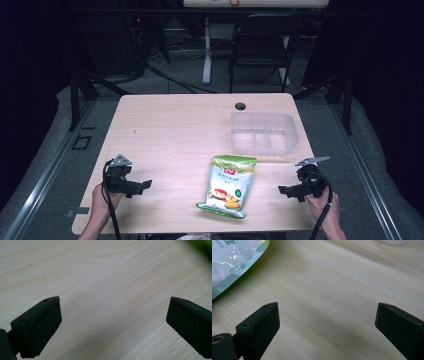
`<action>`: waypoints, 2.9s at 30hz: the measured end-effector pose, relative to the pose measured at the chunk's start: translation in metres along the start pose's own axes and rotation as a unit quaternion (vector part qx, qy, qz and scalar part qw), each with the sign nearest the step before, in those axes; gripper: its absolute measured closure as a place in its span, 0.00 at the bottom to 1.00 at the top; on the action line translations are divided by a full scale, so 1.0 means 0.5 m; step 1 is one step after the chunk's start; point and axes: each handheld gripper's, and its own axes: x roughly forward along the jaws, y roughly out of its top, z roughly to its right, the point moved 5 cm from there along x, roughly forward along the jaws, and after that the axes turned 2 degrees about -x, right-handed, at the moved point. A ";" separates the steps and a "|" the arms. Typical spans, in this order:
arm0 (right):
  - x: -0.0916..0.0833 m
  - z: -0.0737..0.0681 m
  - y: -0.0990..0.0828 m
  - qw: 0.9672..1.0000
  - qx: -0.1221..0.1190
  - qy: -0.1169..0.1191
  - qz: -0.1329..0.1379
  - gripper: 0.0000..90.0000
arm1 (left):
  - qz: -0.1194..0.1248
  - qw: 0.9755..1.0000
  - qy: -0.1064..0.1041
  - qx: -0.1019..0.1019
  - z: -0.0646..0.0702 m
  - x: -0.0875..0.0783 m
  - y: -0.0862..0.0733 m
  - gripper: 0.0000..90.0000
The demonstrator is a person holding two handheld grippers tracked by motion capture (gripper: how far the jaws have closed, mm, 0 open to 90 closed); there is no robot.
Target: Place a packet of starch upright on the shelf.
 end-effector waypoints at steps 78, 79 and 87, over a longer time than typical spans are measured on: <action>0.122 -0.106 0.164 0.991 -0.023 0.128 -0.019 0.16 | -0.008 1.000 0.001 -0.005 0.003 0.002 -0.004 0.00; 0.130 -0.103 0.170 0.991 -0.019 0.132 -0.018 0.18 | -0.008 1.000 0.001 -0.003 0.003 0.002 -0.004 0.00; 0.155 -0.098 0.186 0.984 0.007 0.175 -0.013 0.47 | -0.014 1.000 0.001 -0.002 0.002 0.002 -0.004 0.00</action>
